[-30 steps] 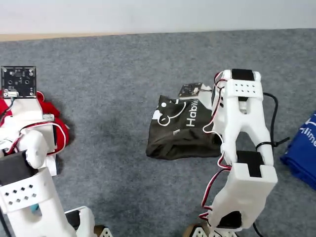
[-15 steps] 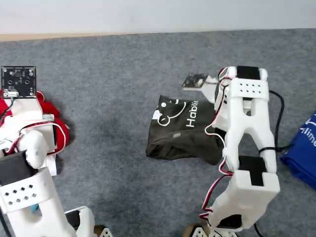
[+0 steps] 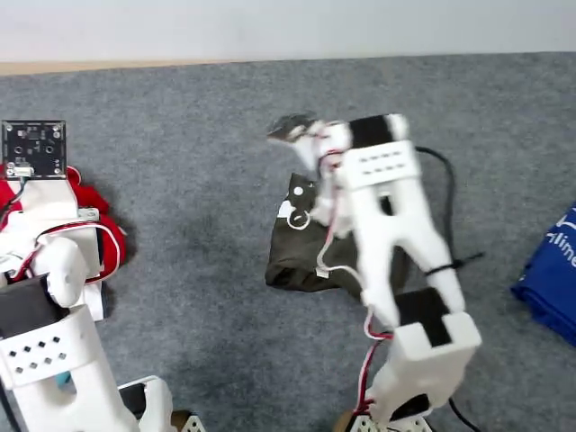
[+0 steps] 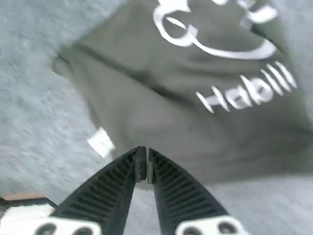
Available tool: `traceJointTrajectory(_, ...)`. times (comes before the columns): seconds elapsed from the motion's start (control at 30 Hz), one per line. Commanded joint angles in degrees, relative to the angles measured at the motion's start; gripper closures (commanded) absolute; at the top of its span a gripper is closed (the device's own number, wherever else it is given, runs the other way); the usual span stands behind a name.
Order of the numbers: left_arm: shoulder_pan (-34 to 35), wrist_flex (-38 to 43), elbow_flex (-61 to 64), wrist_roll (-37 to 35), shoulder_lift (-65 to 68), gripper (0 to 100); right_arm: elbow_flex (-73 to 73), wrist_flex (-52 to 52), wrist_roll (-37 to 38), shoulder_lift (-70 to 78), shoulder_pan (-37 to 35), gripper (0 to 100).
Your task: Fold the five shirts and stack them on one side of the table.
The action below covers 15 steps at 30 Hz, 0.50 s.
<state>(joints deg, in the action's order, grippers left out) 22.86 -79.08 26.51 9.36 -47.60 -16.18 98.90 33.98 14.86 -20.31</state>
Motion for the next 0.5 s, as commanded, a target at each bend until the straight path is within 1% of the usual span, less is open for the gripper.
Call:
traceJointTrajectory(0.0,-0.4,0.8,-0.3,0.3,-0.8,99,-2.6,-1.1,-2.6,2.0,-4.7,98.9)
traceJointTrajectory(0.1,-0.4,0.8,-0.3,0.4,-1.0,99,-2.6,-0.7,-2.7,5.2,-7.1,98.9)
traceJointTrajectory(0.23,-0.4,0.8,-0.3,0.4,-1.0,99,-2.5,-0.5,-2.3,10.3,-7.0,98.9)
traceJointTrajectory(0.37,-0.4,0.8,-0.3,0.4,-1.0,99,-2.5,-0.5,-2.0,15.5,-3.0,98.9)
traceJointTrajectory(0.47,-0.4,0.8,-0.3,0.4,-1.0,99,-2.5,-0.4,1.8,18.4,1.1,98.9)
